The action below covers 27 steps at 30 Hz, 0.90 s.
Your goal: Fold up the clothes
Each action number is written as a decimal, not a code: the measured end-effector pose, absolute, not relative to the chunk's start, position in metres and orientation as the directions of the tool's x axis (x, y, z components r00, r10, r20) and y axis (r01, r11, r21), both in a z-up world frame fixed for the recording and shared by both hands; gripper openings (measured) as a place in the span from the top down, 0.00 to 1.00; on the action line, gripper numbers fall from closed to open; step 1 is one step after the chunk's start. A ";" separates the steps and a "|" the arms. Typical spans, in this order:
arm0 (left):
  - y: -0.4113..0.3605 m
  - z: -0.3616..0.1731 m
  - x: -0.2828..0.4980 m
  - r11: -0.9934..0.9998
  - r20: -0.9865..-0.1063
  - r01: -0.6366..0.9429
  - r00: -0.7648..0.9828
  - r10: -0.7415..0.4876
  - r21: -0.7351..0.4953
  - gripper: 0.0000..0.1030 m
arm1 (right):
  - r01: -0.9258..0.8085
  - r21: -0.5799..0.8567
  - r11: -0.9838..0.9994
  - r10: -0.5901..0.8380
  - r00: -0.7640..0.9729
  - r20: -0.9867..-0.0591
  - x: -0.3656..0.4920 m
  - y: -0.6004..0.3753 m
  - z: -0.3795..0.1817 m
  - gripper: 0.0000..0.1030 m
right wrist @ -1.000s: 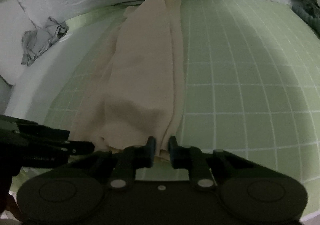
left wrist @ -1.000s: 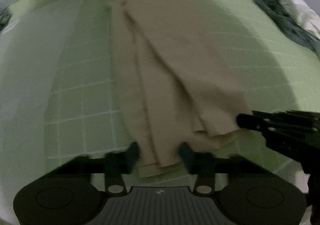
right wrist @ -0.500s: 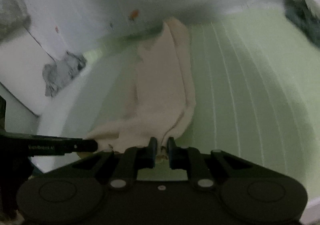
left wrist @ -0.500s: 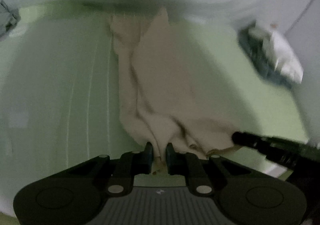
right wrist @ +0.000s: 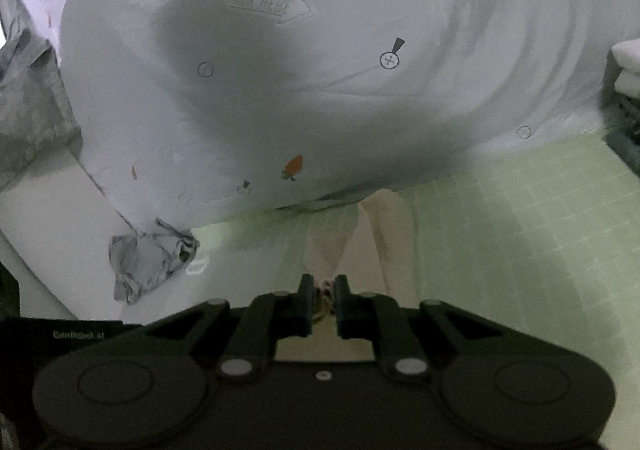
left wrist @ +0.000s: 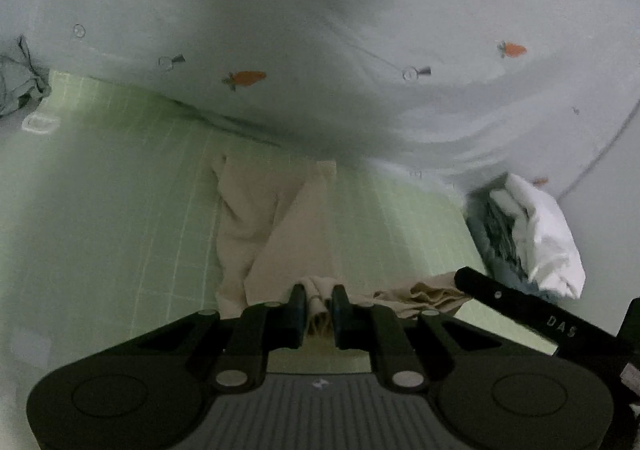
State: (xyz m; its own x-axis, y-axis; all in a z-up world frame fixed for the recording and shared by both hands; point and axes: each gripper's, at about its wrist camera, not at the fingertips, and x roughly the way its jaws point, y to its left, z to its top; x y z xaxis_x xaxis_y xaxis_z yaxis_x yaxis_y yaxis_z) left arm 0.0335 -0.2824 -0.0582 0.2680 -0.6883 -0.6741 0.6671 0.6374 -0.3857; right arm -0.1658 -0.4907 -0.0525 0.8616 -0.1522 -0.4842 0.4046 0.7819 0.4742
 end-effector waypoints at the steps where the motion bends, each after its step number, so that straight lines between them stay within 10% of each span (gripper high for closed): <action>1: -0.283 -0.054 0.036 0.632 -0.664 0.675 0.277 -0.695 -0.380 0.86 | 0.402 0.475 0.783 -0.153 0.864 -0.480 -0.159 -0.496 -0.053 0.90; 27: -0.443 -0.190 0.275 0.796 -0.782 0.509 0.327 -0.531 -0.328 0.96 | 0.479 0.355 0.803 -0.173 0.758 -0.629 0.093 -0.663 -0.184 0.99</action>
